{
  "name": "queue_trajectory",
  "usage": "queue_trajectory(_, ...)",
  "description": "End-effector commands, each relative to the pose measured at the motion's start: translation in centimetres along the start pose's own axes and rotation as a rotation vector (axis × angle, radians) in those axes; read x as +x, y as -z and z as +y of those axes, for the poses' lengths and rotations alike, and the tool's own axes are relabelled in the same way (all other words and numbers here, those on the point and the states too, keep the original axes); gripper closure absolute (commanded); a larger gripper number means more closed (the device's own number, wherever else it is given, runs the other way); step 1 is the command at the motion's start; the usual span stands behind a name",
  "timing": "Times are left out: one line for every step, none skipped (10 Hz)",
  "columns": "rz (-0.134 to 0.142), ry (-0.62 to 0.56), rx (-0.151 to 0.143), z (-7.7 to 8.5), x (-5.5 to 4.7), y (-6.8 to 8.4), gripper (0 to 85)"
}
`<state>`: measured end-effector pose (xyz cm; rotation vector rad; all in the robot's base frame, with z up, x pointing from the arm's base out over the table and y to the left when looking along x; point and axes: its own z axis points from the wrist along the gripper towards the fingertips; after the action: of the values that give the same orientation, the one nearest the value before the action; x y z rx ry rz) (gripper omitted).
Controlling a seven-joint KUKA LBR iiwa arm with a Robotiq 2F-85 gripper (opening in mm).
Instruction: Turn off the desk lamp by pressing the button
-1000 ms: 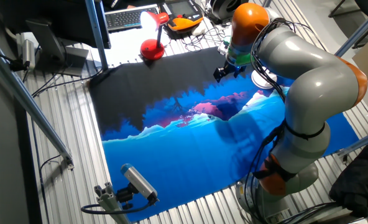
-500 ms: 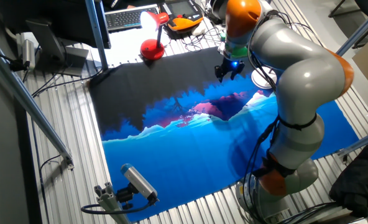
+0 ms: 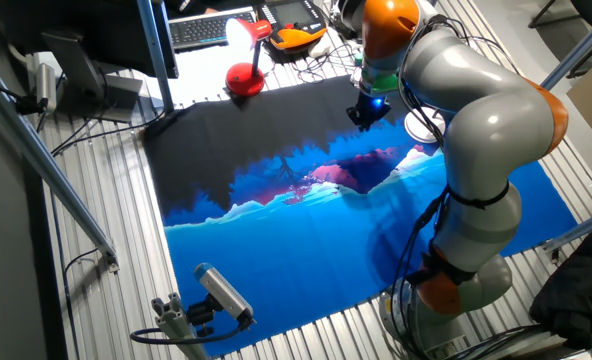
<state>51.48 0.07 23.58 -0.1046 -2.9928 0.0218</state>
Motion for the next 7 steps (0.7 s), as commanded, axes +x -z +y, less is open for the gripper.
queue_trajectory(-0.001,0.000,0.000,0.00,0.01,0.00,85.0)
queue_trajectory(-0.003,0.000,0.000,0.00,0.03,-0.01,85.0)
queue_trajectory(-0.003,0.003,0.000,0.00,0.03,-0.01,85.0)
queue_trajectory(-0.003,0.006,0.001,0.00,0.03,-0.01,85.0)
queue_trajectory(-0.003,0.000,0.000,0.00,0.03,-0.01,85.0)
queue_trajectory(-0.003,-0.002,0.000,0.00,0.03,-0.01,85.0)
queue_trajectory(-0.003,-0.002,0.000,0.00,0.03,0.00,85.0)
